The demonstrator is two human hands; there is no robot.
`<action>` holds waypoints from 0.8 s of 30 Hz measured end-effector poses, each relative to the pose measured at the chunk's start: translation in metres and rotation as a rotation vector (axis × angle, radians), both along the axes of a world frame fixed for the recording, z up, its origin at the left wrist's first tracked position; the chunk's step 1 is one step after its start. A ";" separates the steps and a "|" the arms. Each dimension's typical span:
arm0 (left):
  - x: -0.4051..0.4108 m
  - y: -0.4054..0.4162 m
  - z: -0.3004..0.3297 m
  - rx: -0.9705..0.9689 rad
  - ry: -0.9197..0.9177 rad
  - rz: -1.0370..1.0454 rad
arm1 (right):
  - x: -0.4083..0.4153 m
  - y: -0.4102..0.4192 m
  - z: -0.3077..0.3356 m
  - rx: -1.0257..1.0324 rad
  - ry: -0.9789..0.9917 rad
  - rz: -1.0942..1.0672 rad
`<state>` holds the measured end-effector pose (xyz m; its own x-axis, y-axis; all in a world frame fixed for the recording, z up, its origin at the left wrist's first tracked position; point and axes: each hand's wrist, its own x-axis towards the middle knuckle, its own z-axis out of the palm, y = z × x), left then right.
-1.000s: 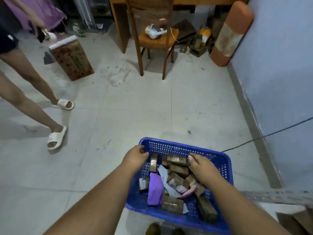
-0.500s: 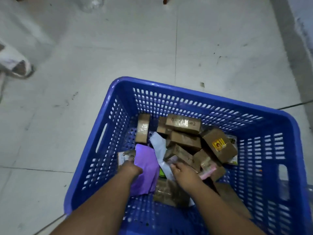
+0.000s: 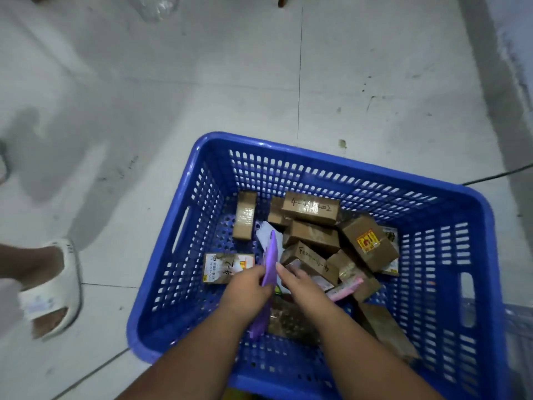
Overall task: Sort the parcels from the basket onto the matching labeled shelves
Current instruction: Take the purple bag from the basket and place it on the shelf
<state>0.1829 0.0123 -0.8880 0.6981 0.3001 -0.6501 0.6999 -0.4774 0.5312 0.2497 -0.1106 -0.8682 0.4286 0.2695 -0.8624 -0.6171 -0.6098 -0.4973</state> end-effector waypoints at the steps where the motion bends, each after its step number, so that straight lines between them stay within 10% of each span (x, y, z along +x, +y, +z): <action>1: 0.001 -0.007 0.024 0.009 -0.037 -0.032 | 0.001 0.003 0.017 0.064 0.059 -0.132; 6: 0.006 -0.022 0.137 -0.078 -0.191 -0.175 | 0.012 0.012 0.118 0.083 -0.014 -0.433; 10: 0.024 0.002 0.239 -0.156 -0.295 0.086 | 0.042 -0.002 0.222 0.227 -0.011 -0.461; 15: 0.072 0.058 0.385 0.067 -0.475 0.332 | 0.099 -0.009 0.362 0.195 -0.314 -0.142; 24: 0.138 0.087 0.682 -0.278 -0.580 -0.017 | 0.160 0.019 0.688 0.126 -0.822 0.400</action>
